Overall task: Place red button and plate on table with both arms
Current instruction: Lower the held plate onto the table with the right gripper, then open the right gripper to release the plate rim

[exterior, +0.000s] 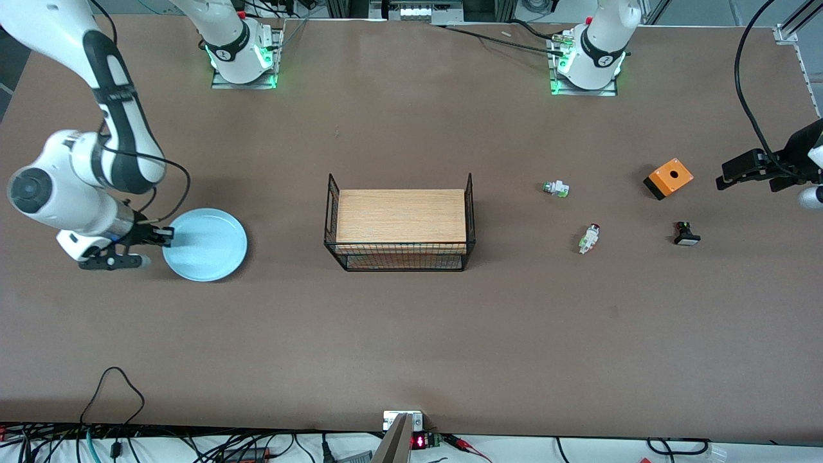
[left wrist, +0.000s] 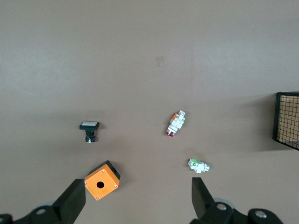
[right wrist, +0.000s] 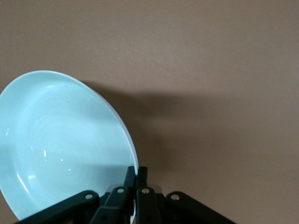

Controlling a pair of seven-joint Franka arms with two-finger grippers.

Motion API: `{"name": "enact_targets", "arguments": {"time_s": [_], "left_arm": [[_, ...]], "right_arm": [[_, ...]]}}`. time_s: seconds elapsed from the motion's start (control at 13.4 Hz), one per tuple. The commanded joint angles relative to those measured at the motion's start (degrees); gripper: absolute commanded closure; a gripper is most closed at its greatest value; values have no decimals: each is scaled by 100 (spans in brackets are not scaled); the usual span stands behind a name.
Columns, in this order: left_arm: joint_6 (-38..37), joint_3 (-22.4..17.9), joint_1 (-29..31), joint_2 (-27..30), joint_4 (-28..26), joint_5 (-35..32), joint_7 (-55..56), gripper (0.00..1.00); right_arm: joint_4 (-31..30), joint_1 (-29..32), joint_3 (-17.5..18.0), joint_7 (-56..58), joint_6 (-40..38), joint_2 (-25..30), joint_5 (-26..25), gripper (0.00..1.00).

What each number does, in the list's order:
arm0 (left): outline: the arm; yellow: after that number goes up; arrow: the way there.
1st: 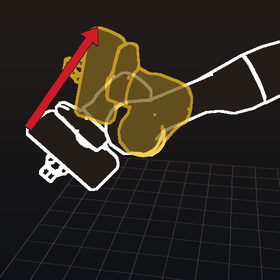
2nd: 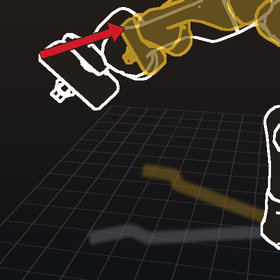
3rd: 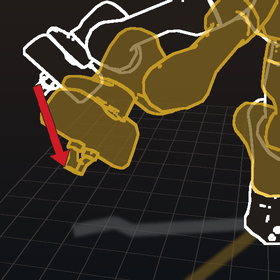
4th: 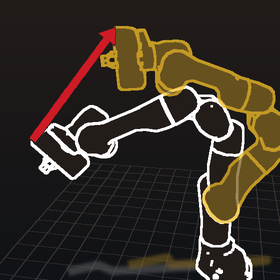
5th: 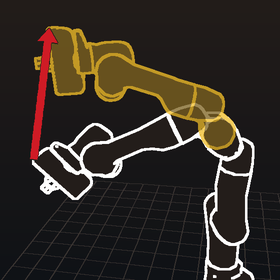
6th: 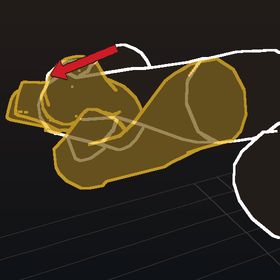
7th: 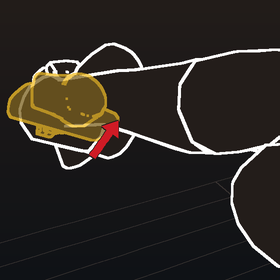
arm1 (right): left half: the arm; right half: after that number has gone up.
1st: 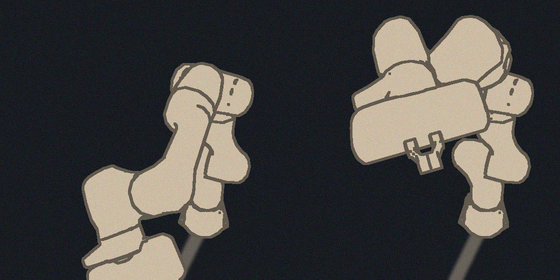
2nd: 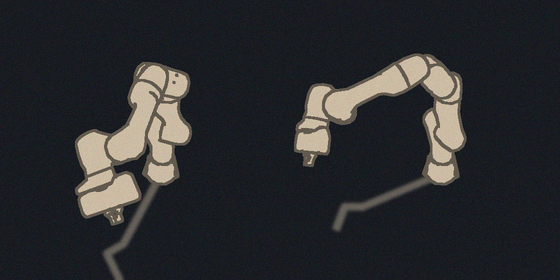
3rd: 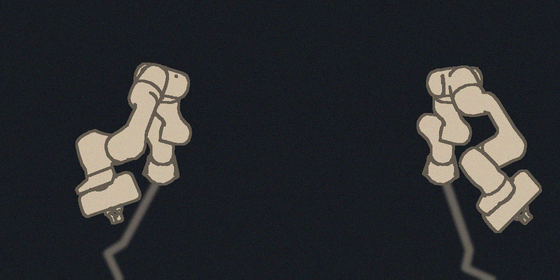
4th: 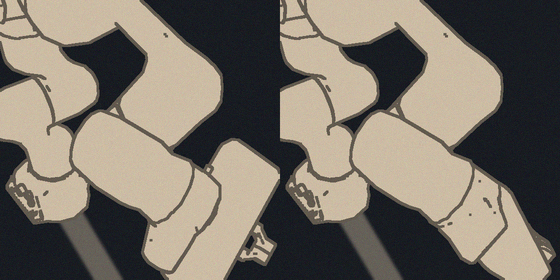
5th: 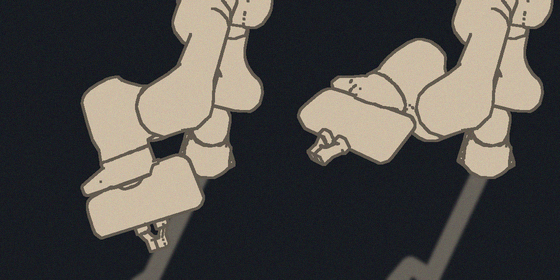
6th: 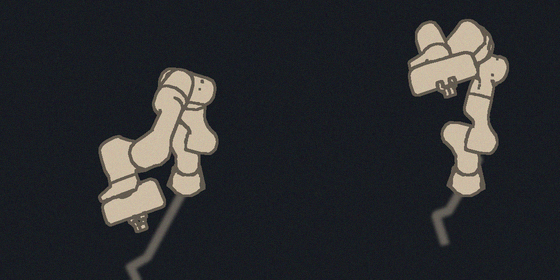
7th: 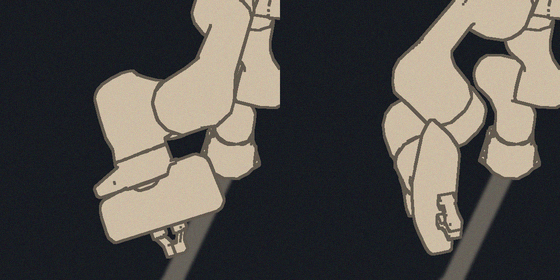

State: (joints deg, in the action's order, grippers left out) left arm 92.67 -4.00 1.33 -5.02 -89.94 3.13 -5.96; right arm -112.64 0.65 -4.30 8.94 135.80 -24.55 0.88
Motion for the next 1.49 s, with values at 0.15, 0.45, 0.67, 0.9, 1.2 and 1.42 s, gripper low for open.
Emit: {"name": "enact_targets", "arguments": {"time_s": [0.15, 0.45, 0.67, 0.9, 1.2, 1.42], "left_arm": [[-214, 241, -1, -105, 258, 109, -99, 0], [-293, 391, -19, -237, 266, 92, -72, 0], [-408, 540, -27, -324, 275, 4, -90, 0], [-320, 549, -27, -403, 354, -5, -20, 0], [-57, 892, -89, -316, 39, -462, 656, 0], [574, 927, -27, 270, -828, -454, 578, 0]], "right_arm": [[14, 190, 246, 108, 622, -383, 44, 100], [14, 199, 351, 108, 1000, -603, 35, 100], [23, 199, 360, 108, 1317, -761, 26, 100], [41, 199, 360, 108, 1309, -753, 17, 100], [58, 190, 360, 450, 1318, -753, 8, 73], [58, 181, 360, 539, 1466, -761, 26, 0]]}}
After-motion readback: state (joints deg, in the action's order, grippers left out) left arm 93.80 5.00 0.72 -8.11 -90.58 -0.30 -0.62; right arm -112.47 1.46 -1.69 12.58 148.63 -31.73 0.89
